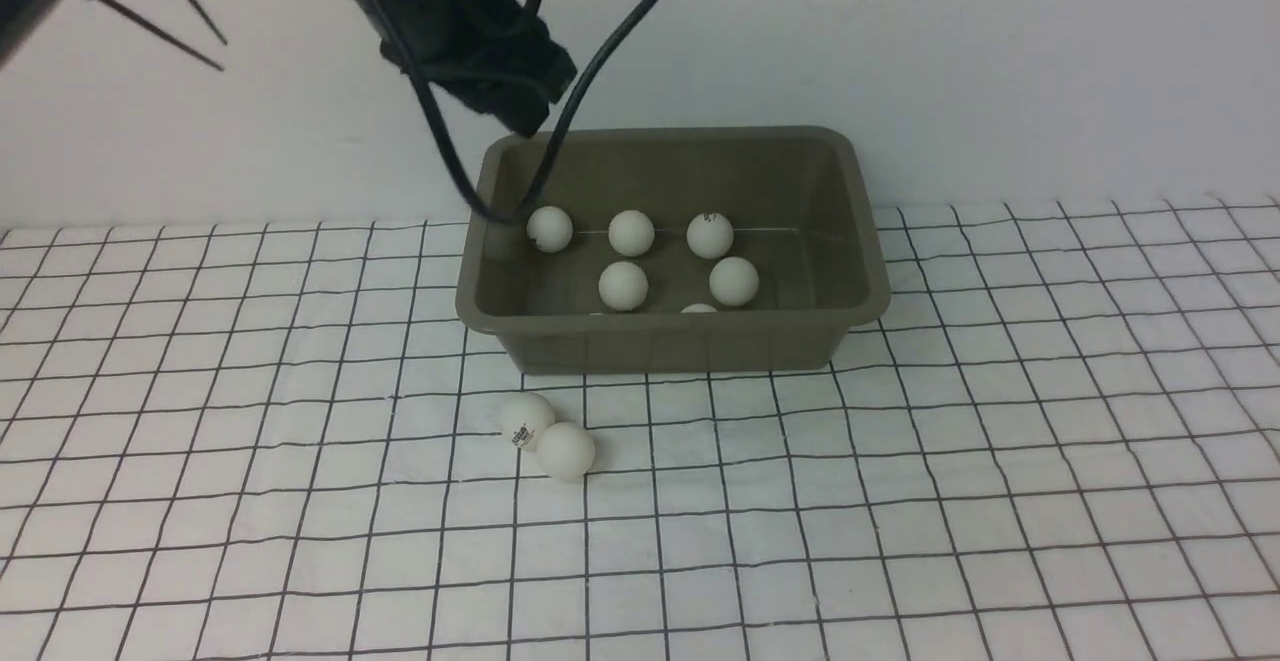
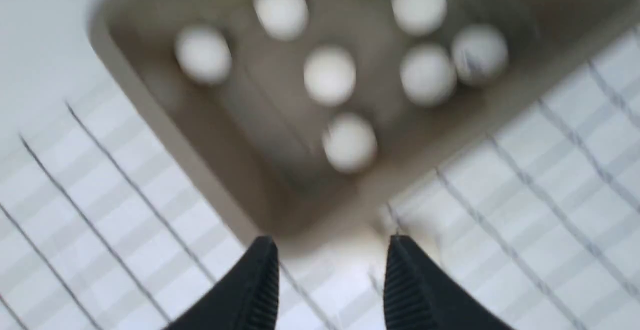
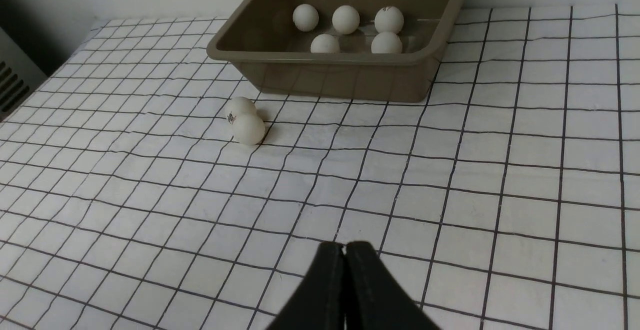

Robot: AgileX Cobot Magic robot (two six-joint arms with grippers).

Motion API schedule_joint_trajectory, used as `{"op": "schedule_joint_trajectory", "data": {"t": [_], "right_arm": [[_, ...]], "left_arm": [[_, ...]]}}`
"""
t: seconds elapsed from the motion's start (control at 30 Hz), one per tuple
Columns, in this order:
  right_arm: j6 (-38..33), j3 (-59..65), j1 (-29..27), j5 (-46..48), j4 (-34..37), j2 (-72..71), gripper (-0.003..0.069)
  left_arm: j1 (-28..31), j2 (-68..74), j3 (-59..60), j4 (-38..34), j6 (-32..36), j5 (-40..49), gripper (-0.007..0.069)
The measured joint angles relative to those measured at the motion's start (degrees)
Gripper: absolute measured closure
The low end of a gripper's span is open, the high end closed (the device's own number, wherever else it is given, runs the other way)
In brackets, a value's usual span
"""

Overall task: Put the table tennis balls into the box on the white checkered tablecloth.
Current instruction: 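Reach for and grasp a ping pong ball on the table beside the basket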

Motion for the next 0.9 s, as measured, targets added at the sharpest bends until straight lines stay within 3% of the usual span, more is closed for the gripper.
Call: {"op": "schedule_joint_trajectory", "data": {"t": [0.23, 0.3, 0.4, 0.77, 0.9], "right_arm": [[-0.06, 0.00, 0.00, 0.83, 0.00, 0.00, 0.0676], [-0.13, 0.00, 0.00, 0.83, -0.15, 0.00, 0.0676], [-0.48, 0.00, 0.00, 0.83, -0.15, 0.00, 0.0676], [-1.67, 0.00, 0.00, 0.89, 2.21, 0.00, 0.0676], [-2.66, 0.00, 0.00, 0.89, 3.76, 0.00, 0.0676]], "left_arm": [[0.00, -10.08, 20.59, -0.14, -0.14, 0.04, 0.0356], [0.00, -14.19, 32.20, -1.92, -0.14, -0.32, 0.0356], [0.00, -14.86, 36.95, -3.56, -0.01, -2.90, 0.0356], [0.00, -9.02, 42.29, -8.42, 0.45, -21.47, 0.0354], [0.00, -5.97, 42.34, -8.55, 0.48, -24.15, 0.0305]]}}
